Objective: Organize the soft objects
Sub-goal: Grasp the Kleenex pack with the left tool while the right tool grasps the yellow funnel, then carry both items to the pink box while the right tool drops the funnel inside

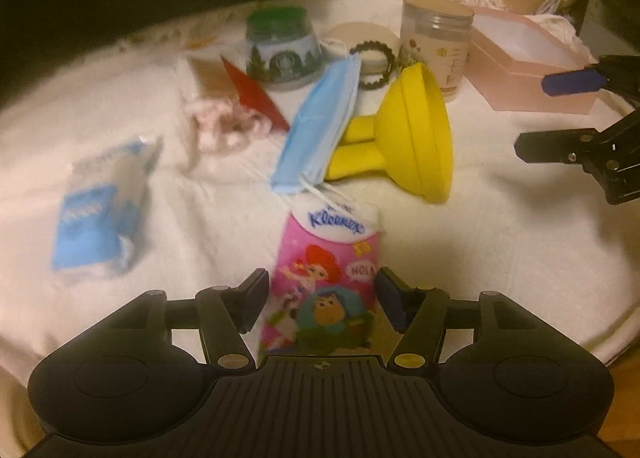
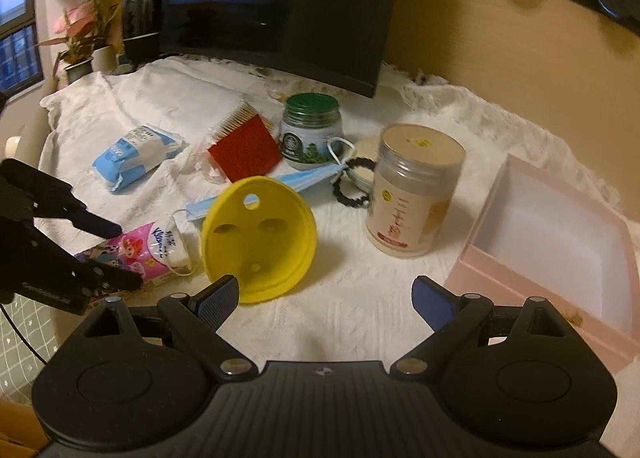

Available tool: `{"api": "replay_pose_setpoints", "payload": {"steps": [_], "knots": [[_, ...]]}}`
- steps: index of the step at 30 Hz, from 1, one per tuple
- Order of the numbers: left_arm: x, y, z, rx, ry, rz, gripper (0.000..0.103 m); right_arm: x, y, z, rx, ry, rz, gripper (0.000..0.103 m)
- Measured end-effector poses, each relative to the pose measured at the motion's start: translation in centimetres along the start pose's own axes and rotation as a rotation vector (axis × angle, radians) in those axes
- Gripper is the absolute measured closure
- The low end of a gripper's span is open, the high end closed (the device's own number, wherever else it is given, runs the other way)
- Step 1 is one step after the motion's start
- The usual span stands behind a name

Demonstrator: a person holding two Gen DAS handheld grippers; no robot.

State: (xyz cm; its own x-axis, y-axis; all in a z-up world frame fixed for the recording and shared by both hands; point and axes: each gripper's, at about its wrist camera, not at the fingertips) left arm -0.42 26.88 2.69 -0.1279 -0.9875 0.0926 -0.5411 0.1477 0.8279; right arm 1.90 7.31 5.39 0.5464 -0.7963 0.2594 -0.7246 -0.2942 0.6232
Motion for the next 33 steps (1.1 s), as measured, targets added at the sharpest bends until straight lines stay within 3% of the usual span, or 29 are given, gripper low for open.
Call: {"api": "replay_pose_setpoints", "payload": {"steps": [3,5,7,8,11,12,17,23,28,33], "knots": [[0.1,-0.9,0.1,-0.017,0.040,0.026,0.033,0.1,-1.1,-1.0,0.019,0.043,0.047,0.010],[0.3,-0.9,0.0,-0.008,0.060,0.028,0.033,0.2,-2.5,-1.8,0.026,0.055,0.052,0.017],[0.1,-0.8,-0.2,0.001,0.087,0.045,0.044,0.0,-4.6,-2.7,0.006,0.080,0.005,0.029],[0.0,-0.8,-0.1,0.006,0.095,0.058,0.044,-0.2,-5.6,-3.1,-0.003,0.094,-0.007,0.033],[-0.6,-0.2,0.2,0.008,0.141,0.073,0.046,-0.6,-8.0,-4.1,-0.029,0.111,-0.055,0.064],[-1.0,0.2,0.4,0.017,0.162,0.072,0.047,-0.5,-8.4,-4.5,-0.050,0.099,-0.080,0.086],[-3.3,3.3,-0.3,0.137,0.234,0.023,0.051,-0.2,-4.4,-6.1,0.012,0.107,-0.116,0.093],[-5.7,6.6,-6.9,0.322,0.241,0.013,0.051,2.2,1.2,-10.1,0.131,0.101,-0.017,0.097],[-4.4,7.7,-14.4,0.434,0.232,0.094,0.051,6.1,5.8,-13.2,0.240,0.092,0.123,0.097],[0.4,8.2,-21.7,0.488,0.165,0.210,0.051,11.6,10.1,-15.5,0.314,0.032,0.295,0.097]]}}
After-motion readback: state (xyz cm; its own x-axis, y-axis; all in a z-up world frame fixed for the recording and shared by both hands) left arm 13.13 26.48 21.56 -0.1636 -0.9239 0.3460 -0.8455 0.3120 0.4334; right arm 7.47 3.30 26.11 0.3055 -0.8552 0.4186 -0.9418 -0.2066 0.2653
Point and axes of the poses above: each gripper's, at about its wrist camera, not at the fingertips, and y roughly against the way its jaws point, x to its right, z to its underside, and after that the axes turned 12 degrees about y, right-handed
